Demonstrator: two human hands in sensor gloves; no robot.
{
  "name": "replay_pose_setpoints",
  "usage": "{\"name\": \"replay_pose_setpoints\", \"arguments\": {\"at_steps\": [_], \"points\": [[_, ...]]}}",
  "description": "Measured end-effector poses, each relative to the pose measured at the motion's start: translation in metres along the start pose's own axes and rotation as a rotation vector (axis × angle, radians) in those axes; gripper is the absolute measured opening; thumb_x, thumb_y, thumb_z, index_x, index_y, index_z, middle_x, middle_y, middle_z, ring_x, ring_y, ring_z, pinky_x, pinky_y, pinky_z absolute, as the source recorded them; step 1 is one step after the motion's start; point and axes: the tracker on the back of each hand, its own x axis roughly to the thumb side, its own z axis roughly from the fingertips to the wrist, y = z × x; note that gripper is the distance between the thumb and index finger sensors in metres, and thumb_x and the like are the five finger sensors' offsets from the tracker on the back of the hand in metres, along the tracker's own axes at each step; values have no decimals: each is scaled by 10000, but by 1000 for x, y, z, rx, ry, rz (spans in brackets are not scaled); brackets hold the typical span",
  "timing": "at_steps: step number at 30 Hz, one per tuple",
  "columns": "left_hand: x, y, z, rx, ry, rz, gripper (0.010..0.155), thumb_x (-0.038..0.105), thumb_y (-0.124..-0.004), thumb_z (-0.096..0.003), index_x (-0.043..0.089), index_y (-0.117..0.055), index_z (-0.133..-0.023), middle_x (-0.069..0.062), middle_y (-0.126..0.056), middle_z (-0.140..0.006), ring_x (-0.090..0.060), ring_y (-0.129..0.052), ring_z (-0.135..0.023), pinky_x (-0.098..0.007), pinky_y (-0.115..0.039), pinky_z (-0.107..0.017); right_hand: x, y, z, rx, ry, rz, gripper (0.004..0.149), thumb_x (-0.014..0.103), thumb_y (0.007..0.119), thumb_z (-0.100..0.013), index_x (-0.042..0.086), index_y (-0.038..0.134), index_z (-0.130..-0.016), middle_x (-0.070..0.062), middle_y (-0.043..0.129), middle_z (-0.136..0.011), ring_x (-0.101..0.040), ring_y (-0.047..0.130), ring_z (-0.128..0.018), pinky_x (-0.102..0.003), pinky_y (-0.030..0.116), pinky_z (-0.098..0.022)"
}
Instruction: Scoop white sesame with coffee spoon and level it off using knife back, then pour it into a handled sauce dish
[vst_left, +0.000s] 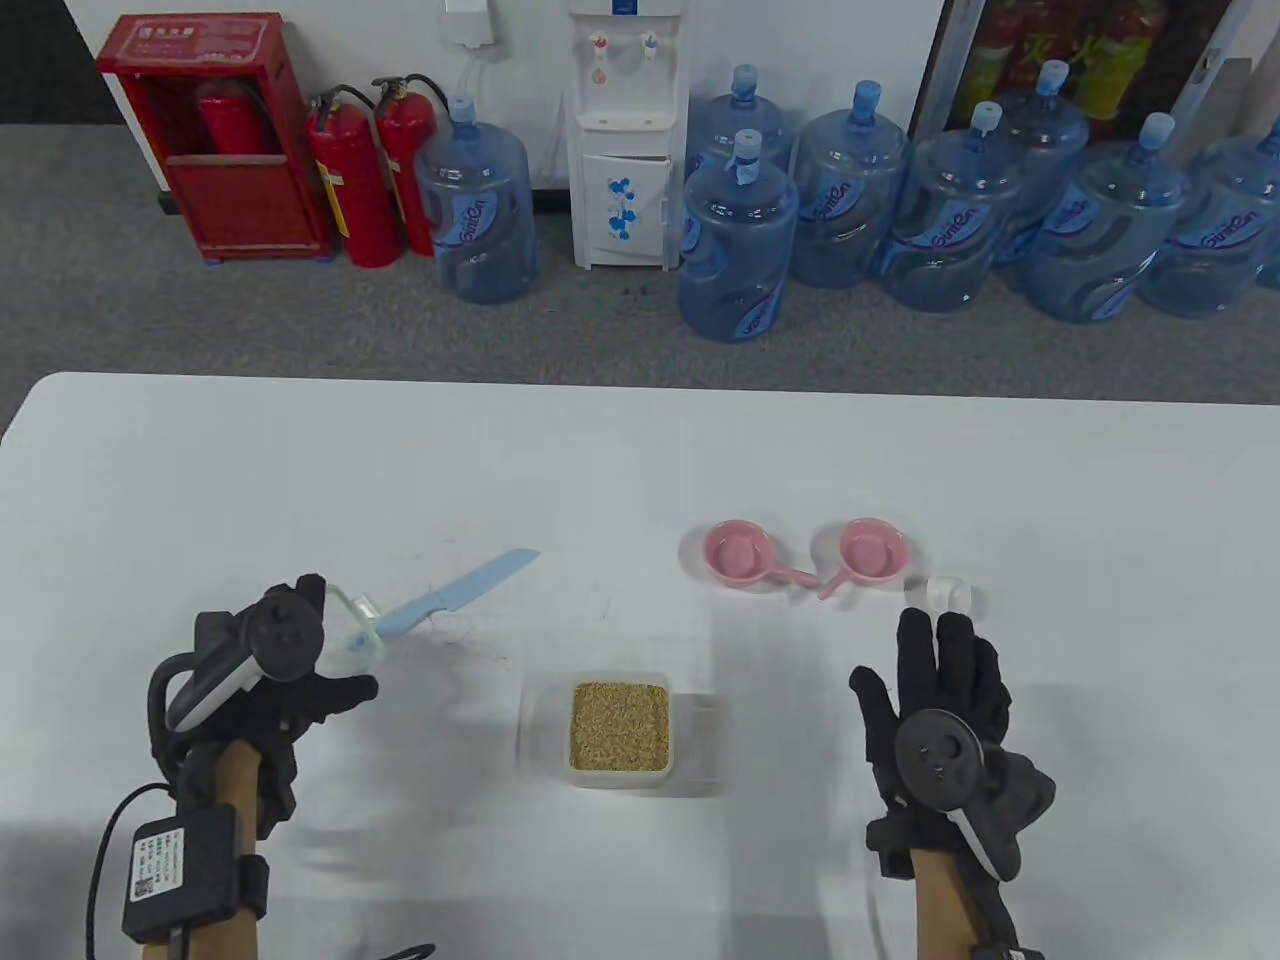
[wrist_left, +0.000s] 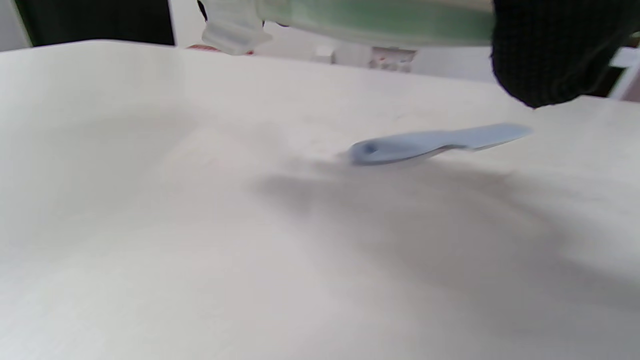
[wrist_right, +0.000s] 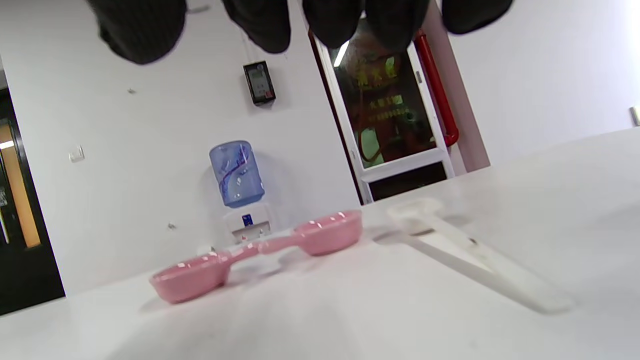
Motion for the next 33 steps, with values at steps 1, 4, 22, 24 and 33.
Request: {"name": "replay_pose_setpoints", "arguments": {"at_steps": [1,4,22,24,33], "points": [[-9,-6,-2,-13,27,8,1118,704,-833,-423,220,-204,-1210,-144,-258,-1291,-487,-416,-1208,-727,-297,-819,-1,0,0,4,3,3,737,584,595,-591,220,410,-1204,-198,295,-1242,-499,371,-1097,-686,410,-737],[-31,-20,-5,-51,82,27,1113,694,-837,-429,221,-201,-1210,-152,-251,-1289,-492,-411,-1206,-727,-296,-818,-2,0,-2,-14,15,-10,736,583,597,-591,222,408,-1204,-195,290,-1244,-498,364,-1098,-686,402,-740],[-53,-52,-17,-167,147,39,1061,698,-765,-451,251,-165,-1204,-135,-175,-1272,-456,-300,-1201,-712,-263,-821,-5,6,-2,23,15,15,737,586,595,-591,228,399,-1205,-198,280,-1243,-503,359,-1096,-688,401,-738],[-53,-53,-18,-197,158,37,1048,710,-742,-454,287,-137,-1198,-120,-129,-1266,-437,-257,-1204,-714,-248,-819,-5,6,-2,25,13,17,734,584,597,-592,232,398,-1205,-195,281,-1243,-501,358,-1097,-688,403,-737],[-48,-57,-18,-250,192,-14,1025,745,-635,-465,301,-46,-1177,-107,-38,-1247,-413,-173,-1209,-723,-196,-809,-5,5,-1,26,17,3,733,579,603,-594,235,385,-1205,-197,275,-1242,-503,359,-1095,-693,411,-733]]}}
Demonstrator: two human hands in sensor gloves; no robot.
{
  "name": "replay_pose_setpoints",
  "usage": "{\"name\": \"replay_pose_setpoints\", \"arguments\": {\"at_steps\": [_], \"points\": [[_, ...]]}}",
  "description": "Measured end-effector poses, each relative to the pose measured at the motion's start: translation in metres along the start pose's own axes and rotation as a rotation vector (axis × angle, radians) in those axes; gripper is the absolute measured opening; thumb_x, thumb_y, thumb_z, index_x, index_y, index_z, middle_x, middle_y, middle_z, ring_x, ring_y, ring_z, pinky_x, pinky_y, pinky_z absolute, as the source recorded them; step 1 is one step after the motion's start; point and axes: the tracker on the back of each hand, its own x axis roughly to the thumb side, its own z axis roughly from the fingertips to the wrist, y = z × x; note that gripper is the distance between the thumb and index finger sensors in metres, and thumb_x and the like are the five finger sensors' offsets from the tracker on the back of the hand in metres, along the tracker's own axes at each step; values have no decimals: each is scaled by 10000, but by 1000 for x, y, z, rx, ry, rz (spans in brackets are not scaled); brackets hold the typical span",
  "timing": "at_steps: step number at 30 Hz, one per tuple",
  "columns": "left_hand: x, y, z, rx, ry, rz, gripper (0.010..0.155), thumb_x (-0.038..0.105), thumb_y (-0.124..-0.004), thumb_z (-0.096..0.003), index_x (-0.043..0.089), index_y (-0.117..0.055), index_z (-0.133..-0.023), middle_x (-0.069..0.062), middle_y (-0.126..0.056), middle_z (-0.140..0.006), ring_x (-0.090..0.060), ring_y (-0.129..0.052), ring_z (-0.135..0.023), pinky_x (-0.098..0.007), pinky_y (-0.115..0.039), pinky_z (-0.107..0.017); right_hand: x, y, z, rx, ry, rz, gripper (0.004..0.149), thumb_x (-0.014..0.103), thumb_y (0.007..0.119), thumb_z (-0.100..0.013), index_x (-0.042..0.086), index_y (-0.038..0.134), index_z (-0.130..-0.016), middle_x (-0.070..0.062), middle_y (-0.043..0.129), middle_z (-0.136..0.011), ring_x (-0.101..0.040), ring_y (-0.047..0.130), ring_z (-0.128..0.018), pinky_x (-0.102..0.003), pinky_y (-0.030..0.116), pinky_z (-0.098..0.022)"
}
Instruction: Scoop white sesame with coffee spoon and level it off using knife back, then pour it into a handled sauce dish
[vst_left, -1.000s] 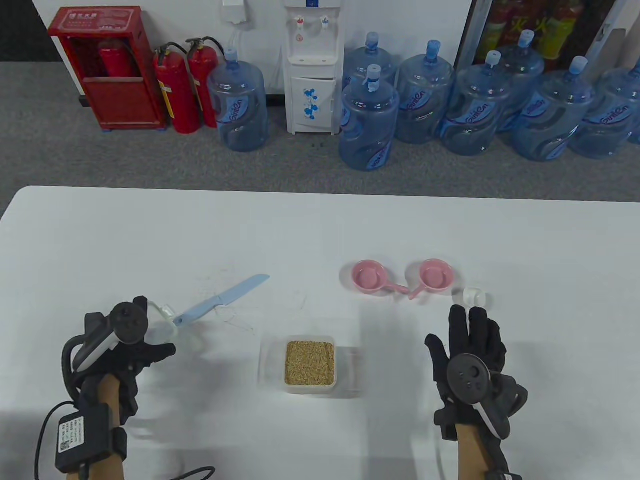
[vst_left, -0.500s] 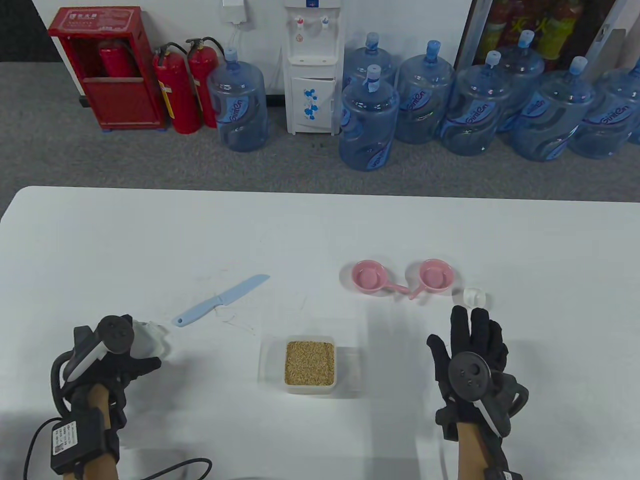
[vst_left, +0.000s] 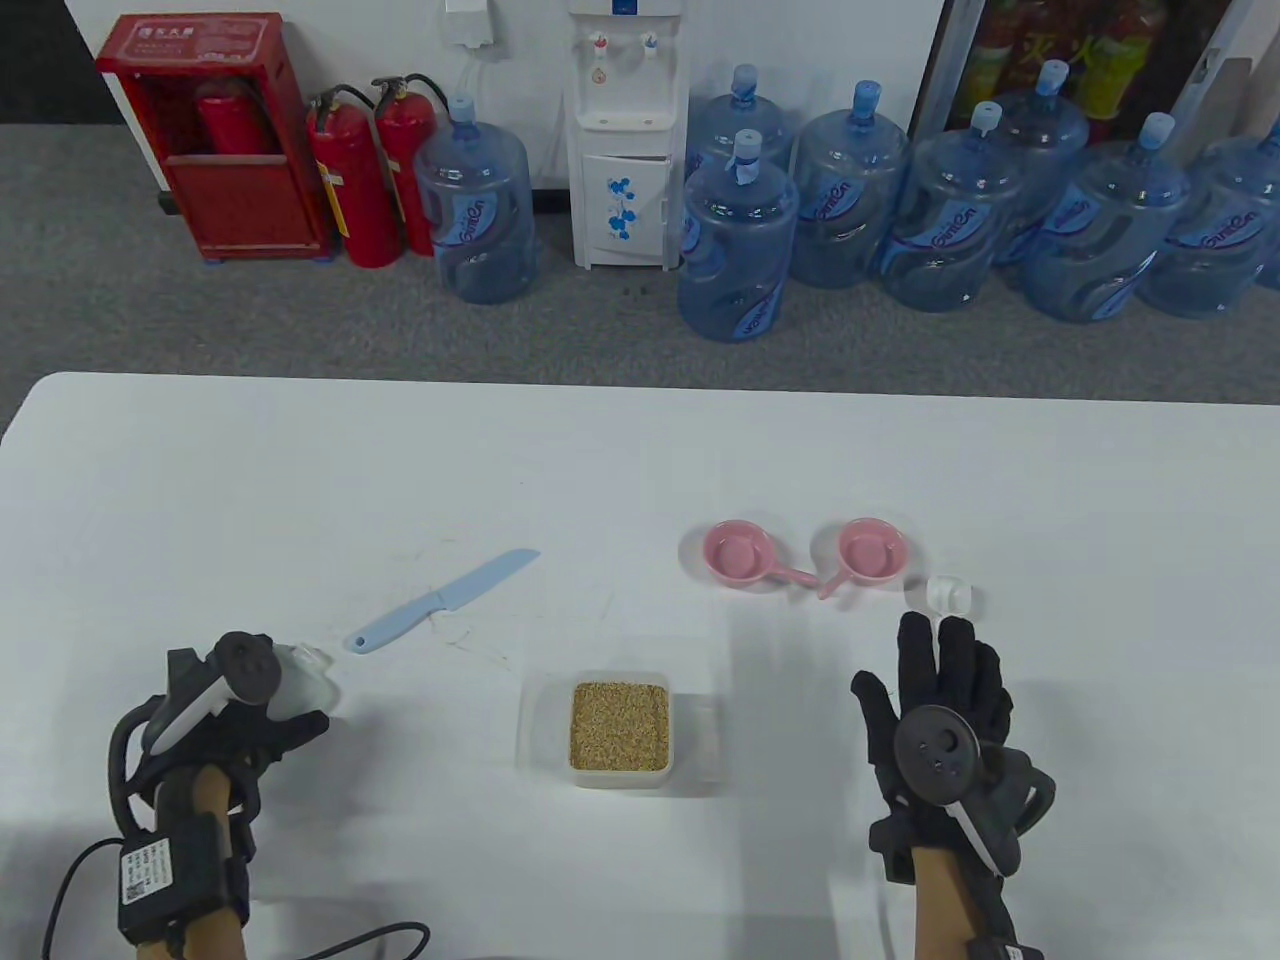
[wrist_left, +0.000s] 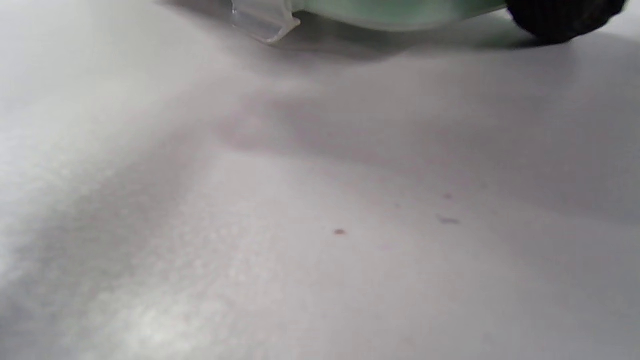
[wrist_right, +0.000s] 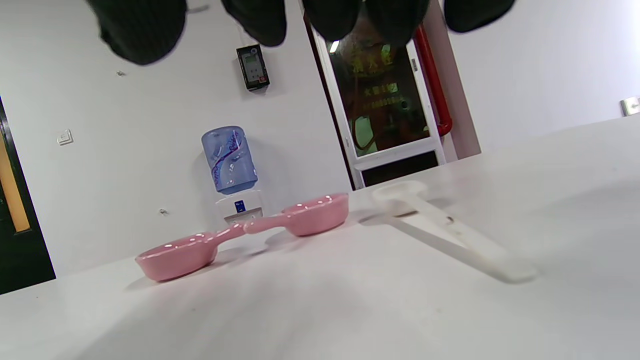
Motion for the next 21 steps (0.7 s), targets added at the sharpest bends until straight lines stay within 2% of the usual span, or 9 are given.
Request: {"name": "replay_pose_setpoints", "arguments": {"at_steps": [8,14,19,21], "points": [[1,-1,2,9,3,-9,1014,744,-612,-464,300,-39,-1172,-110,-28,-1247,-410,-161,-1215,-722,-190,-806,0,2,0,16,-3,6,734,579,602,-594,236,382,-1205,-198,275,-1241,-506,356,-1095,-691,411,-734],[4,-1,9,-6,-15,17,1012,741,-615,-462,316,-26,-1167,-129,45,-1228,-458,-95,-1200,-725,-170,-796,1,2,1,30,-5,-2,736,581,601,-595,236,378,-1206,-196,271,-1242,-504,352,-1096,-691,406,-735],[24,22,35,76,-69,-6,1050,744,-638,-454,295,-18,-1172,-136,80,-1219,-475,-49,-1189,-737,-156,-788,1,2,1,32,-8,-22,737,579,602,-595,232,379,-1207,-198,269,-1242,-506,349,-1095,-691,405,-736],[40,38,54,166,-103,-46,1054,746,-640,-449,287,-38,-1182,-135,72,-1224,-474,-51,-1190,-739,-158,-787,1,2,1,31,-8,-33,736,578,603,-596,232,381,-1206,-200,270,-1242,-506,348,-1095,-691,405,-735]]}}
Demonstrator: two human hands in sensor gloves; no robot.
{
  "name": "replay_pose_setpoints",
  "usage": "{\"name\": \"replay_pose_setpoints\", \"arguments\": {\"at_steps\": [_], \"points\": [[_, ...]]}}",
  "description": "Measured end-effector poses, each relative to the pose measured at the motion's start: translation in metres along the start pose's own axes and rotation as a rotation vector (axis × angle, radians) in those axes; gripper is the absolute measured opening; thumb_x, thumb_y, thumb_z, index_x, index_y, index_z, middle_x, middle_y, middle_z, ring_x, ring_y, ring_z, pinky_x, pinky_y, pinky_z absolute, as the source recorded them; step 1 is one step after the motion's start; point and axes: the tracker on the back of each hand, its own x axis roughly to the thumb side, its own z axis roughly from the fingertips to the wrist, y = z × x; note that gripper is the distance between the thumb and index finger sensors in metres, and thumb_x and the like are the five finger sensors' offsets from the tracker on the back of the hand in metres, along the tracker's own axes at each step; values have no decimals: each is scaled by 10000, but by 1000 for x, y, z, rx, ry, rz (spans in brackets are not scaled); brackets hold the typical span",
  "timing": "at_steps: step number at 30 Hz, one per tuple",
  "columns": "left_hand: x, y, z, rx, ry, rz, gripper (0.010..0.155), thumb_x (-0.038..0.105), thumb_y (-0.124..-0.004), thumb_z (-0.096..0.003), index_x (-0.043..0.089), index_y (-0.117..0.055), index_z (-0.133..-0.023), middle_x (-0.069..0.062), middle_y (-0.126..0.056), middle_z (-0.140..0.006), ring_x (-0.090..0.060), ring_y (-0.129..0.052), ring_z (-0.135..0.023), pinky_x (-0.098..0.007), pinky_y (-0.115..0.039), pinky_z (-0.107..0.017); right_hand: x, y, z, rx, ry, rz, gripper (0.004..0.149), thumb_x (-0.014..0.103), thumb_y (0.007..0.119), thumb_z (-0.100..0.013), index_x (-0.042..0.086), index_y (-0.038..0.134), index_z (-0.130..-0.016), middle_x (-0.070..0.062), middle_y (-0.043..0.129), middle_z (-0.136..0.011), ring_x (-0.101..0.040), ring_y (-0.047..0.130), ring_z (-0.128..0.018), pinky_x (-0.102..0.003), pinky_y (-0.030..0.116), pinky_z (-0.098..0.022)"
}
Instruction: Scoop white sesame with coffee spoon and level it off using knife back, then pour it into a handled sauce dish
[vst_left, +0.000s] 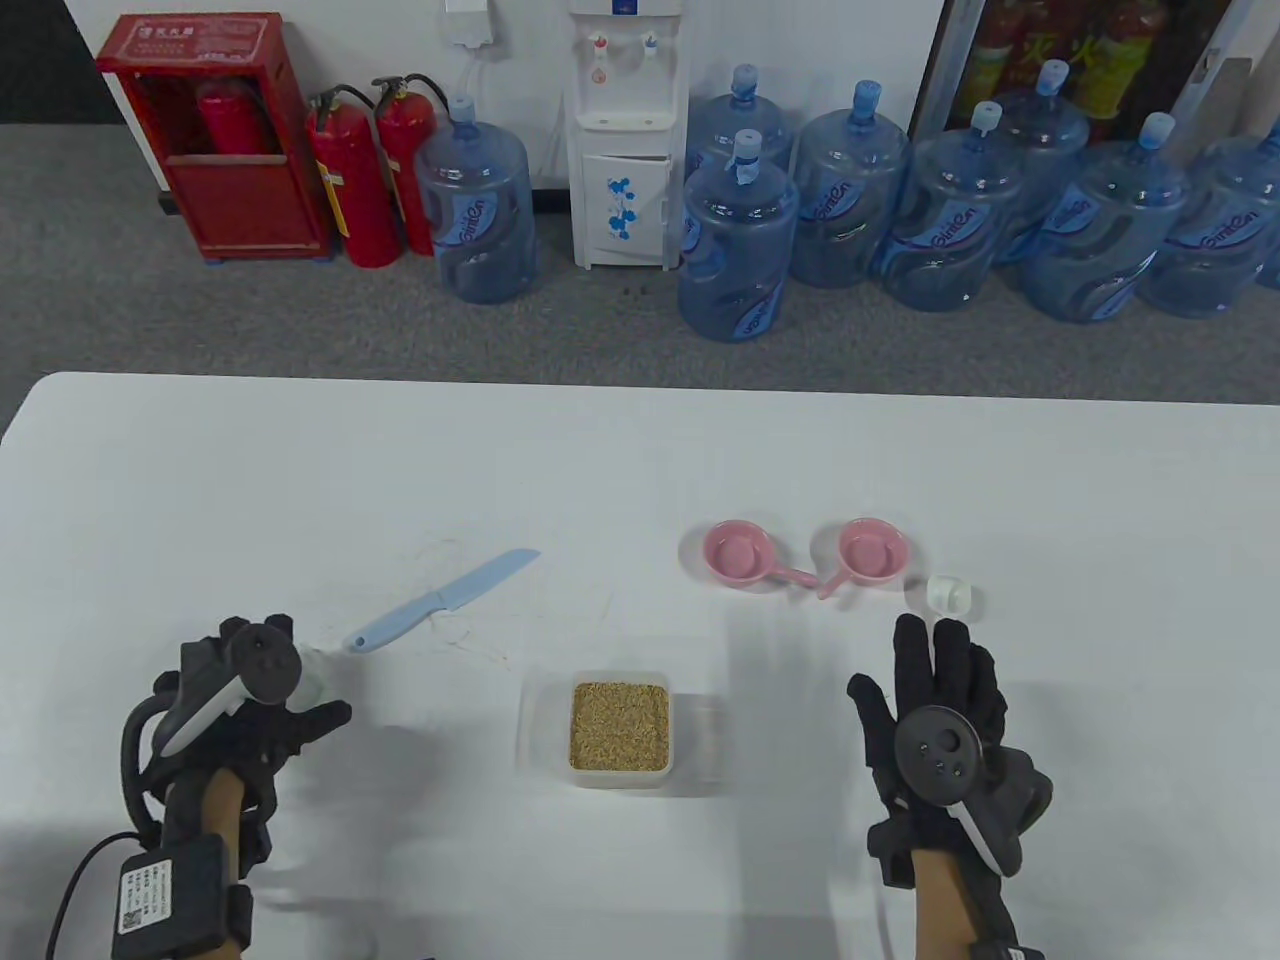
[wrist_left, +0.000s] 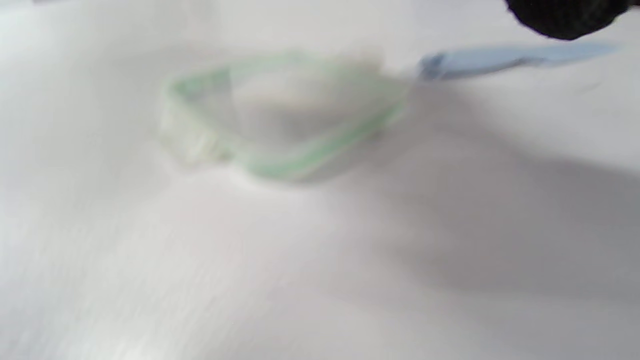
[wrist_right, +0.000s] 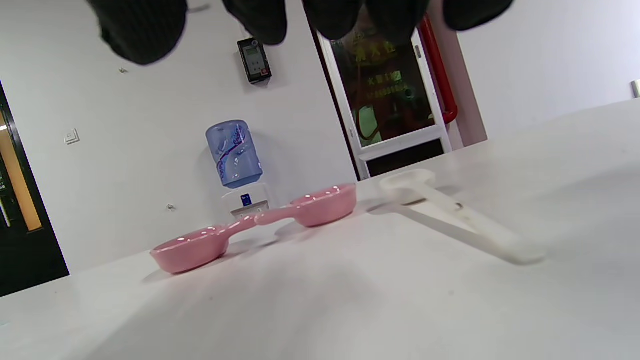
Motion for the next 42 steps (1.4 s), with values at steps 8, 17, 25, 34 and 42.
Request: {"name": "replay_pose_setpoints", "arguments": {"at_steps": [8,17,25,34,42], "points": [[86,49,50,282,-143,-15,958,705,-616,-503,276,-132,-1210,-127,-15,-1259,-475,-94,-1201,-736,-175,-789,-5,-1,0,6,30,-37,736,566,611,-600,219,381,-1207,-204,274,-1240,-506,346,-1095,-690,402,-737],[130,8,57,480,-247,126,933,686,-606,-512,264,-146,-1205,-90,-38,-1263,-469,-77,-1188,-722,-185,-786,-13,3,0,39,72,-49,733,552,624,-603,207,389,-1206,-210,283,-1237,-504,349,-1094,-687,403,-738],[114,-11,43,449,-211,114,919,673,-613,-518,234,-185,-1204,-111,-138,-1271,-475,-160,-1189,-708,-238,-794,-19,-4,-19,45,166,-59,744,501,691,-604,121,446,-1195,-268,390,-1213,-521,481,-1074,-670,504,-741],[110,-20,29,350,-187,90,919,675,-610,-521,239,-174,-1203,-109,-140,-1271,-474,-151,-1190,-706,-232,-797,-42,-18,-79,152,353,94,681,453,754,-599,99,568,-1150,-244,525,-1174,-463,653,-1020,-568,633,-727],[108,-20,27,337,-183,84,919,673,-611,-522,236,-175,-1203,-111,-147,-1272,-474,-158,-1191,-705,-234,-797,-64,29,-86,317,511,229,618,466,833,-554,96,741,-1040,-234,781,-986,-295,907,-725,-428,811,-516]]}}
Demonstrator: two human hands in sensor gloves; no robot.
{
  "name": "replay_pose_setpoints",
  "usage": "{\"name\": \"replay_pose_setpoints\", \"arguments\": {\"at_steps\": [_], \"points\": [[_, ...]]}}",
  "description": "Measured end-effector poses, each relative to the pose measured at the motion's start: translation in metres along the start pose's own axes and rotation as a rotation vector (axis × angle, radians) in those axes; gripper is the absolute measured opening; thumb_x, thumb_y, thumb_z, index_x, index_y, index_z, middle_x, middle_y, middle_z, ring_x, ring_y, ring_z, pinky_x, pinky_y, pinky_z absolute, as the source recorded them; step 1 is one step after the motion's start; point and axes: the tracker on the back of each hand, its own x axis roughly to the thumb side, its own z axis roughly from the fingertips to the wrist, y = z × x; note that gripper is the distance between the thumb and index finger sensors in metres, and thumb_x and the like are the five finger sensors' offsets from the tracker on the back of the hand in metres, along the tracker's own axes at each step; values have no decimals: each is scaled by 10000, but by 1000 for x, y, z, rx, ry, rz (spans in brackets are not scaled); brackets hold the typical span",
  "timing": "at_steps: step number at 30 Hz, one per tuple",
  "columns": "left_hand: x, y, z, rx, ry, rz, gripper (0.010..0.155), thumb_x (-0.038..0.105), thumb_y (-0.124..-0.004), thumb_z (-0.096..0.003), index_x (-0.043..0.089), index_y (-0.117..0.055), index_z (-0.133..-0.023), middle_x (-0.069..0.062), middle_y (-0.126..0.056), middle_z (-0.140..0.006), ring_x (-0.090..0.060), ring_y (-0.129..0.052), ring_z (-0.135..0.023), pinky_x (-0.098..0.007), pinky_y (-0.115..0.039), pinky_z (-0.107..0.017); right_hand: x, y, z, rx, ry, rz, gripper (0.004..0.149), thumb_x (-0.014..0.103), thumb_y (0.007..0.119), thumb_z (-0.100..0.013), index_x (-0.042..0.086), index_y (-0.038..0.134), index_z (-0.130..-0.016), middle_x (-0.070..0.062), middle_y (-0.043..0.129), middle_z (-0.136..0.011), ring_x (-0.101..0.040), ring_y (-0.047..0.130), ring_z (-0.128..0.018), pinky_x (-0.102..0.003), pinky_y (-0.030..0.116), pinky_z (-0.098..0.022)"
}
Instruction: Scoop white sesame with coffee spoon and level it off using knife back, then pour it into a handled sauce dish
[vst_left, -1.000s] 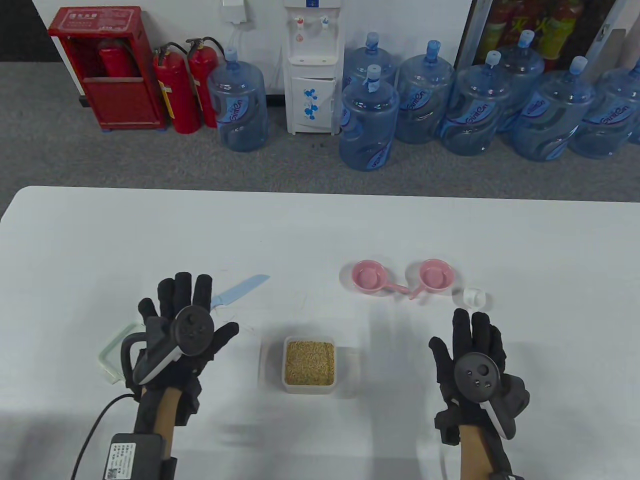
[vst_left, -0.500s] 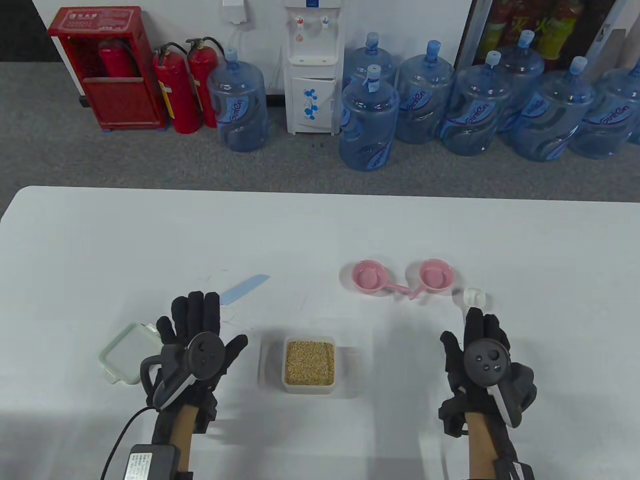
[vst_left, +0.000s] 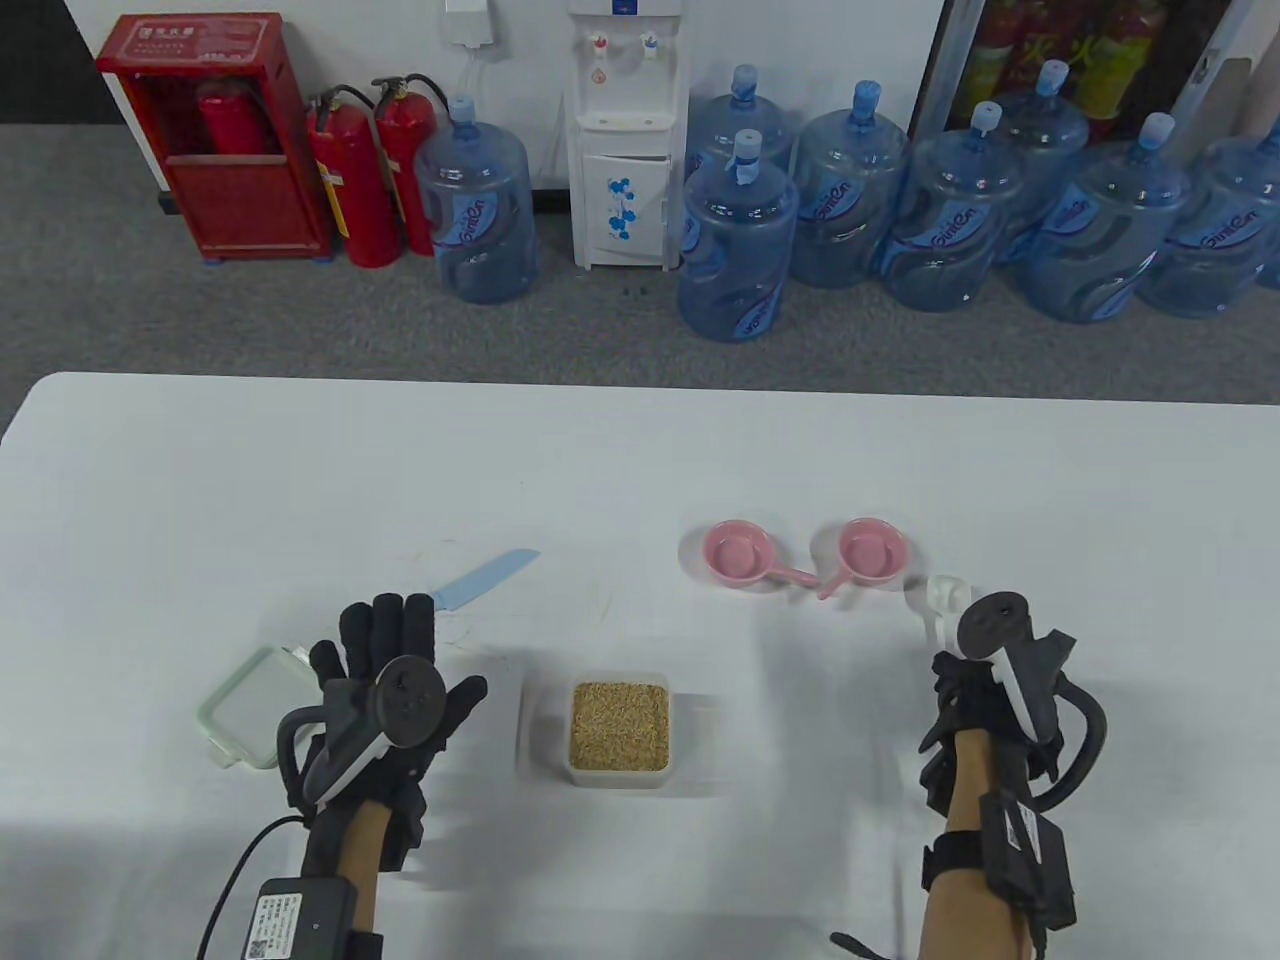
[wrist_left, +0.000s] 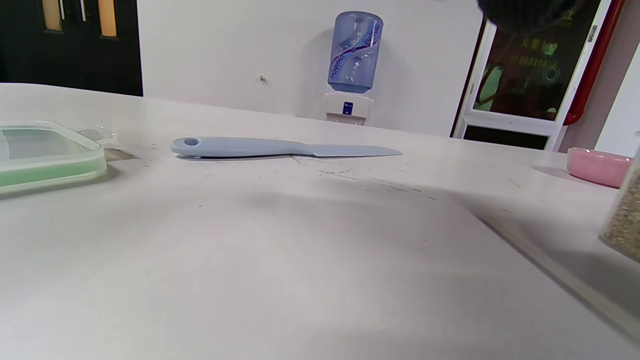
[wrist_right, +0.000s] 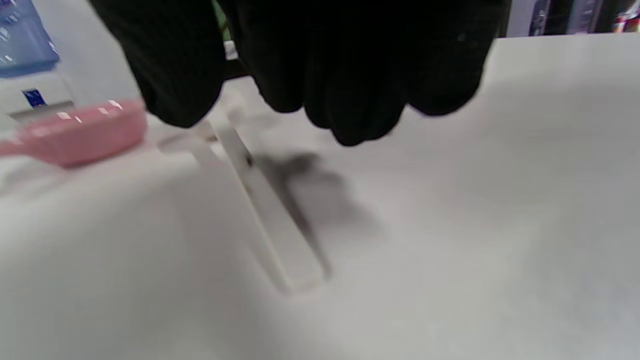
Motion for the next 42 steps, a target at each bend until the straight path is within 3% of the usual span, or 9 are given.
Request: {"name": "replay_pose_setpoints", "arguments": {"at_steps": [4,8,16,21,25,31,34,38,42], "points": [[2,-2,-1,-19,-7,-13,917,674,-610,-523,238,-174,-1202,-112,-152,-1272,-472,-159,-1192,-703,-235,-799,3,14,0,4,26,22,607,446,846,-550,86,742,-1028,-219,776,-936,-267,854,-690,-455,766,-554],[2,-2,-1,-46,-11,12,922,678,-601,-521,237,-166,-1203,-114,-146,-1272,-478,-150,-1189,-705,-230,-798,5,20,0,-38,41,27,493,368,841,-560,100,775,-968,-199,789,-901,-260,845,-674,-465,758,-556],[-1,-3,-2,-31,-9,53,902,670,-613,-523,242,-206,-1205,-111,-187,-1279,-469,-194,-1201,-701,-245,-800,-9,21,7,-92,108,-192,434,303,812,-552,86,753,-922,-212,753,-898,-285,816,-687,-497,734,-573],[-3,-3,-2,-35,-3,57,901,668,-613,-526,238,-207,-1206,-116,-190,-1278,-474,-196,-1198,-700,-247,-800,-28,0,14,-172,102,-293,415,286,775,-555,107,736,-927,-194,731,-941,-310,814,-722,-517,730,-589],[-1,-3,-1,-40,-7,34,903,669,-612,-526,236,-203,-1205,-117,-191,-1278,-476,-197,-1197,-700,-248,-800,-28,-37,26,-187,-30,-477,410,272,724,-573,125,681,-954,-253,693,-1027,-345,857,-798,-525,761,-602],[3,-5,0,-48,-22,31,901,667,-614,-526,237,-207,-1205,-118,-196,-1278,-473,-200,-1198,-698,-251,-801,-3,-71,63,-258,-263,-635,409,294,704,-588,162,668,-973,-154,882,-853,-211,1022,-585,-401,901,-446],[4,-5,0,-52,-30,30,901,668,-613,-525,240,-206,-1205,-115,-198,-1278,-472,-200,-1199,-696,-255,-804,15,-63,84,-229,-406,-730,408,285,723,-581,155,711,-968,-119,942,-760,-170,1042,-470,-369,915,-365],[4,-5,-1,-51,-46,41,901,669,-613,-525,239,-207,-1205,-116,-199,-1278,-474,-202,-1197,-686,-273,-813,33,-32,103,-149,-537,-803,408,276,726,-579,159,739,-970,-124,956,-743,-163,1023,-435,-367,900,-351],[5,-8,-1,-73,-68,77,896,666,-614,-526,239,-213,-1205,-118,-201,-1277,-476,-206,-1195,-674,-294,-821,41,-6,106,-72,-574,-733,416,255,699,-581,142,731,-980,-148,938,-758,-174,1001,-436,-381,879,-357]]}}
